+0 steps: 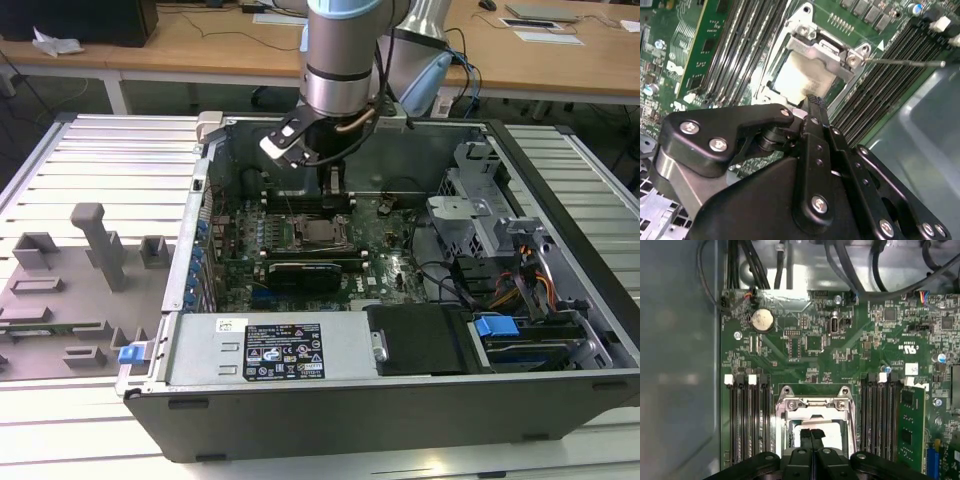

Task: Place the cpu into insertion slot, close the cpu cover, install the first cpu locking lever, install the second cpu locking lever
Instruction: 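Close the cpu cover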

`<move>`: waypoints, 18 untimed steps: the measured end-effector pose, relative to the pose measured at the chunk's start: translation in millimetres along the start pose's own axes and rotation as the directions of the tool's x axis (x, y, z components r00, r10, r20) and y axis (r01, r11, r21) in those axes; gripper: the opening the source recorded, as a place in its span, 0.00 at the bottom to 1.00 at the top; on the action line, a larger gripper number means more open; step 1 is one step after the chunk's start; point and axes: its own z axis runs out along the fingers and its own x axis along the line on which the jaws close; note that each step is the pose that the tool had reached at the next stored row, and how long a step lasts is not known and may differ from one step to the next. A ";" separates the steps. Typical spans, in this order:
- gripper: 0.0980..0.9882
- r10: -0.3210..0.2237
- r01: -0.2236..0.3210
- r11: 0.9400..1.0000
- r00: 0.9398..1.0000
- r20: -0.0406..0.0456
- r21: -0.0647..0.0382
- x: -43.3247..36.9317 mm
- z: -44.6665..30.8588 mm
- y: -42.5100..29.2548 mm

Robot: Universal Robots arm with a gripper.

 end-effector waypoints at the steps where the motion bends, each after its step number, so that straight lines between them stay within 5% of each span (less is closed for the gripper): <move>1: 0.01 0.000 0.000 1.000 1.000 0.000 -0.005 -0.1 0.9 -2.2; 4: 0.01 0.001 -0.001 1.000 1.000 0.000 -0.023 0.0 3.9 -8.1; 8: 0.01 -0.001 0.001 1.000 1.000 0.000 -0.025 -0.1 4.2 -8.3; 11: 0.01 -0.108 0.108 0.994 0.994 -0.002 -0.029 -0.1 4.2 -8.3; 13: 0.01 -0.166 0.165 0.986 0.986 -0.003 -0.031 -0.1 4.3 -8.4; 15: 0.01 -0.241 0.240 0.970 0.971 -0.003 -0.034 -0.1 4.3 -8.4; 17: 0.01 -0.275 0.275 0.961 0.961 -0.004 -0.035 -0.1 4.3 -8.4; 18: 0.01 -0.309 0.308 0.951 0.951 -0.004 -0.037 -0.1 4.4 -8.4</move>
